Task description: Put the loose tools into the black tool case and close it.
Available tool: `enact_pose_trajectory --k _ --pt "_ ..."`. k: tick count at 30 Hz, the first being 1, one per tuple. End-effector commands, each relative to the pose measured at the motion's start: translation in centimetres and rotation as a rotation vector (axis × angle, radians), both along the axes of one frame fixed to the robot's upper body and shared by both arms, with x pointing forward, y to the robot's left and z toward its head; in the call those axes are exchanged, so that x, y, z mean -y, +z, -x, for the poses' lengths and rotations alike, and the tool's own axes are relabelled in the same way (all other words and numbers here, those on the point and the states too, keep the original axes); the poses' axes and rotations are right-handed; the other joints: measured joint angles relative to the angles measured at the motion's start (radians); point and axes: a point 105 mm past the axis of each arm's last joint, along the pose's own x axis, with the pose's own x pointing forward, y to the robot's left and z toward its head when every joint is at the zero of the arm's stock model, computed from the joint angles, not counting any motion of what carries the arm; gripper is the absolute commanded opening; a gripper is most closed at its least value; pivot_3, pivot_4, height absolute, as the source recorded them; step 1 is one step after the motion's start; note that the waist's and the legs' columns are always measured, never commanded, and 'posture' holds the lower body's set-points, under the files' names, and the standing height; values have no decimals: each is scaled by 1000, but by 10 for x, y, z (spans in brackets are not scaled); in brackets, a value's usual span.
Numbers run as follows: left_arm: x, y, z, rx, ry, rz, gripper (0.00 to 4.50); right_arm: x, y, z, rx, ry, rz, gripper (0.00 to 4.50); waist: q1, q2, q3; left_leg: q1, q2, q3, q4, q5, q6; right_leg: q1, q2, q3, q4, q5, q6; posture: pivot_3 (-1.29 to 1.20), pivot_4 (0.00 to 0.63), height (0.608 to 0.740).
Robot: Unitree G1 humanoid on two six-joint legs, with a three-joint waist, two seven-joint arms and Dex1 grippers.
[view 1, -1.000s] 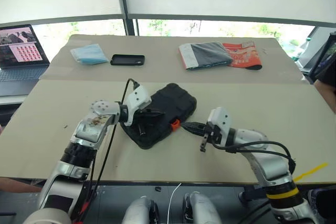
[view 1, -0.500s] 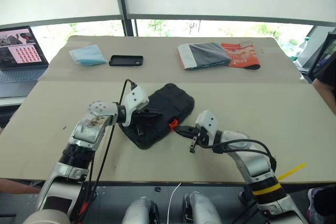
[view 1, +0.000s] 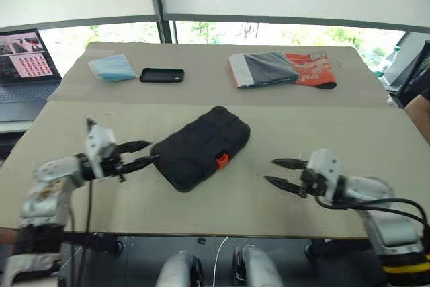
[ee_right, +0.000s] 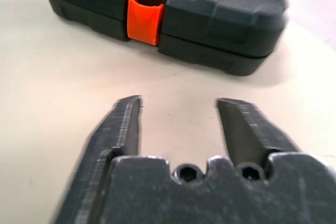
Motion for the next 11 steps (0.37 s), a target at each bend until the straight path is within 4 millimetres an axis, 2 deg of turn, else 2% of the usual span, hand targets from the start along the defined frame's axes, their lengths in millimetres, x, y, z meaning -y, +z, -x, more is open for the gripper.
enact_pose_trajectory --k 1,2,3,6,11 --pt "-39 -1 2 4 171 -63 3906 22 10 7 102 19 6 4030 10 0 1 0 0 0 0 0 0 0 0 0 0 0 -1 0 150 740" --pt "-47 -3 4 4 201 -80 4289 30 9 7 97 0 15 4402 13 0 2 0 -1 0 0 0 0 0 -1 0 -1 -1 -1 0 150 740" --pt "-53 -5 5 3 229 -95 4463 36 10 6 94 -17 12 4489 17 0 2 0 -1 0 0 -1 1 0 -1 0 -1 -1 -1 0 150 740" --pt "-58 -15 11 21 279 -158 4463 47 13 1 112 -55 9 4489 18 0 2 -3 -1 0 0 -2 2 -1 -3 0 -2 -1 -1 0 150 740" --pt "-48 -18 15 50 270 -151 4463 50 11 -5 136 -65 11 4489 18 -1 3 -4 -1 0 0 2 -4 -2 -3 -1 -2 1 1 0 150 740"
